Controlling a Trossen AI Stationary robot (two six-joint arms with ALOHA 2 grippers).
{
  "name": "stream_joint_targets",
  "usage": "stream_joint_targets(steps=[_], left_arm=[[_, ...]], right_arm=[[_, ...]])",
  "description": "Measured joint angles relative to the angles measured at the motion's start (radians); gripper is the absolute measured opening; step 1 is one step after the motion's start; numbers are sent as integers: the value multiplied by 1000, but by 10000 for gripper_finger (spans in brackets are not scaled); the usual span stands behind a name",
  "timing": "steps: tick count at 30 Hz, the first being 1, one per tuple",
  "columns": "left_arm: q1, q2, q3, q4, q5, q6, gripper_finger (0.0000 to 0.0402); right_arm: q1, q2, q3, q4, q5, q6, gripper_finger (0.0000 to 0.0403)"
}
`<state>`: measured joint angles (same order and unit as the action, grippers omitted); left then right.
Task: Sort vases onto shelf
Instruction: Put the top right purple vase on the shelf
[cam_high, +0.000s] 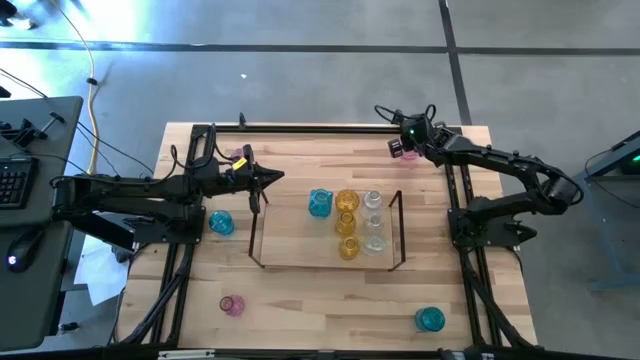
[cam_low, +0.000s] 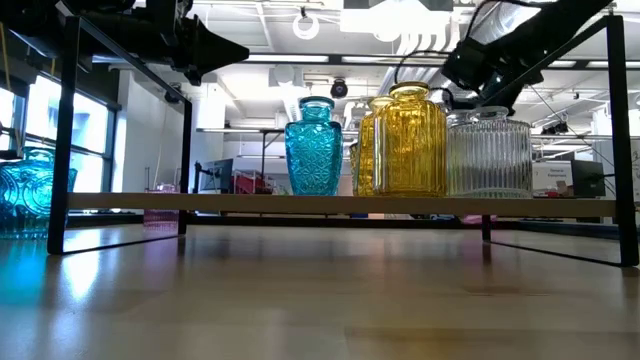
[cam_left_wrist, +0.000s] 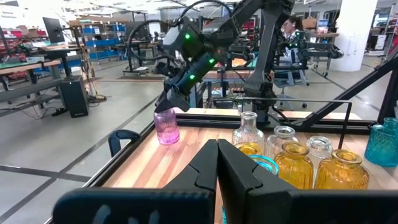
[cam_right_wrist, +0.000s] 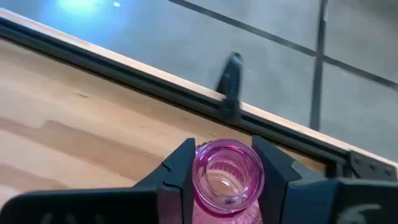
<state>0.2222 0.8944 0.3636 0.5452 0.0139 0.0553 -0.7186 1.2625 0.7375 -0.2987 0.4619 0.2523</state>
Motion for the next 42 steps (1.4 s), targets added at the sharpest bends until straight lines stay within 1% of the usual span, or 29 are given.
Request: stream_joint_targets(steps=[4, 12, 16, 18, 23, 28, 31, 34, 37, 42], left_arm=[[8, -13, 0, -16, -69, -42, 0], [49, -74, 0, -88, -74, -44, 0], [59, -90, 0, -97, -74, -45, 0], [65, -94, 0, -103, -75, -48, 0], [80, -116, -3, -111, -79, -60, 0], [110, -177, -25, -114, -83, -76, 0], [131, -222, -44, -116, -95, -81, 0], [148, -263, -56, -126, -105, -90, 0], [159, -293, -56, -151, -105, -89, 0], [159, -312, -56, -169, -105, -89, 0]], right_arm=[[76, 0, 53, -20, -10, -8, 92], [298, 2, 250, -63, -10, -10, 92], [410, 42, 370, -63, -16, -36, 92], [455, 83, 437, -63, -40, -55, 92], [530, 220, 620, -65, -144, -120, 92], [572, 362, 833, -88, -237, -165, 92], [598, 457, 939, -139, -257, -183, 92], [617, 543, 1023, -185, -303, -186, 92], [633, 613, 1090, -184, -342, -189, 92], [641, 700, 1163, -184, -426, -182, 92]])
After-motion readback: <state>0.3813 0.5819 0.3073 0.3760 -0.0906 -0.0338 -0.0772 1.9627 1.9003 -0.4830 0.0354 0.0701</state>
